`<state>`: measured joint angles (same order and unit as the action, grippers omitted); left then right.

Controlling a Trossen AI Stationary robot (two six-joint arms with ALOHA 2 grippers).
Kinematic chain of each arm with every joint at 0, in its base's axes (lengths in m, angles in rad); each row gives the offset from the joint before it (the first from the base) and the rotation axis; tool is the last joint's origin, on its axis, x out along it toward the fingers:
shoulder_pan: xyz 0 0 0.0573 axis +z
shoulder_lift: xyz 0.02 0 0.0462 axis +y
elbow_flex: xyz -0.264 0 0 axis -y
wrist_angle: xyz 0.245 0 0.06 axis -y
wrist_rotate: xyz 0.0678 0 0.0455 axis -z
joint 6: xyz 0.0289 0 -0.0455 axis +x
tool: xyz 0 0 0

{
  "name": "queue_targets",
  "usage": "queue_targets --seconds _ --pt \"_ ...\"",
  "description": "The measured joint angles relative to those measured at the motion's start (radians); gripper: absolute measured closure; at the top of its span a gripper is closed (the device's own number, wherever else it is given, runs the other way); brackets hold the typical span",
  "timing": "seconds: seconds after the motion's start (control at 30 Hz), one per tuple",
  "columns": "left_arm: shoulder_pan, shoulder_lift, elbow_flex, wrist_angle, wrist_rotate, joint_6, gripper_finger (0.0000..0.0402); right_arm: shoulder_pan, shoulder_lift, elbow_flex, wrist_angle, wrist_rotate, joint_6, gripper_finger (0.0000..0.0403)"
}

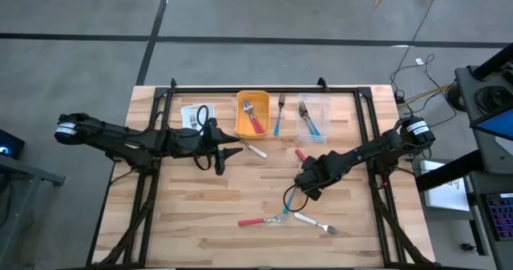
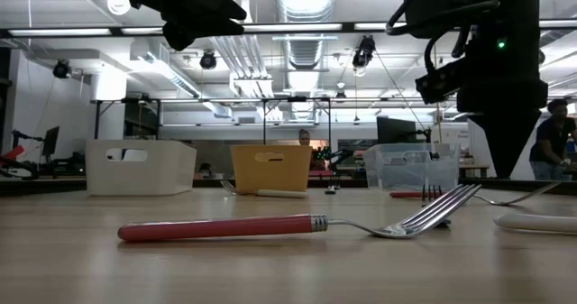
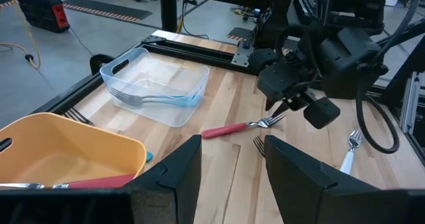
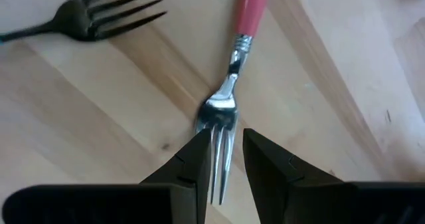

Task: Sort silverware by color (type)
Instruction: Put the pink fork into the yellow bin

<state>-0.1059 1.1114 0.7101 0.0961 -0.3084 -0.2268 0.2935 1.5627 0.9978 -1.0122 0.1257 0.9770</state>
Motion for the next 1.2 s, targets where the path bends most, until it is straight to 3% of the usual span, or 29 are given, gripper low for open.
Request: queue_targets --seconds 0.23,0.33,0.67,1.03,1.2 --pt "0.0 0.0 0.0 0.0 0.0 -0.01 0.0257 -0.021 0.0 0.0 -0.001 -0.012 0.052 0.0308" --pt "0.0 0.0 0.0 0.0 0.0 -0.003 0.0257 -0.033 0.0 0.0 -0.001 -0.04 0.041 0.0283" --pt "0.0 0.0 0.0 0.0 0.0 0.004 0.0257 -0.086 0.0 -0.013 0.037 0.017 -0.018 0.0206" --pt "0.0 0.0 0.0 0.0 0.0 0.005 0.0257 -0.148 -0.001 -0.128 0.262 0.034 -0.112 0.0204" --pt "0.0 0.0 0.0 0.0 0.0 0.016 0.0257 -0.156 -0.007 -0.187 0.348 0.032 -0.127 0.023"
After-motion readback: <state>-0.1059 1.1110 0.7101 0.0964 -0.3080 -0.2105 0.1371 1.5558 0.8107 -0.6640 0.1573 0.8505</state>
